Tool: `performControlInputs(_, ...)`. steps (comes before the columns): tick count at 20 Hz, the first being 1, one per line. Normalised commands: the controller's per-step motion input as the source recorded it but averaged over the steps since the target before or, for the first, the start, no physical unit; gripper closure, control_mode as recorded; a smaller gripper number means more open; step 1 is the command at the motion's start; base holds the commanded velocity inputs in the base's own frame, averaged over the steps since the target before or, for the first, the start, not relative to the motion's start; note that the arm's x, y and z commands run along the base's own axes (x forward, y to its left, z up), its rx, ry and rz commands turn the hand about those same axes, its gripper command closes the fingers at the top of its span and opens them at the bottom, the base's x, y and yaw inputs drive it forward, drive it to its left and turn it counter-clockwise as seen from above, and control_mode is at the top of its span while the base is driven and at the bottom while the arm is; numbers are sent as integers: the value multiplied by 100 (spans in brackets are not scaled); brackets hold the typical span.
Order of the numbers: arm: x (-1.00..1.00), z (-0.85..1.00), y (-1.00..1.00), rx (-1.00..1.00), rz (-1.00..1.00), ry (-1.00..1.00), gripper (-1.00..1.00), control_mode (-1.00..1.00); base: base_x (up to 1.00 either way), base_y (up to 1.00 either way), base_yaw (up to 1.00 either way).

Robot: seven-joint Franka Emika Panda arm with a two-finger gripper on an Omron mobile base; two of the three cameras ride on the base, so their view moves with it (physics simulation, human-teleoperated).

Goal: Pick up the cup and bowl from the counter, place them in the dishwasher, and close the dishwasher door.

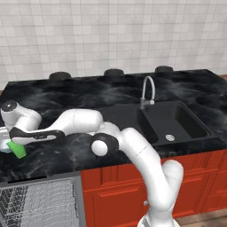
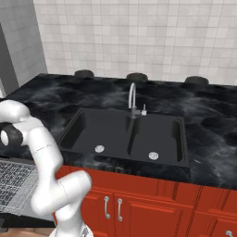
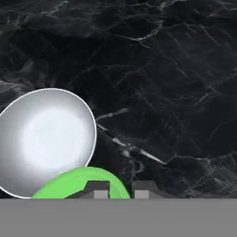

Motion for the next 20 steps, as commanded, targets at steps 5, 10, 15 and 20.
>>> performControlInputs(5, -82, -4, -59, 0, 14, -16, 100, -100, 0, 0, 0)
performControlInputs(10, -78, 0, -84, 3, 15, -19, 100, -100, 0, 0, 0)
performControlInputs(15, -46, 0, -81, 6, 14, -18, 100, -100, 0, 0, 0)
performControlInputs(20, -15, 0, -52, 9, 16, -19, 100, -100, 0, 0, 0)
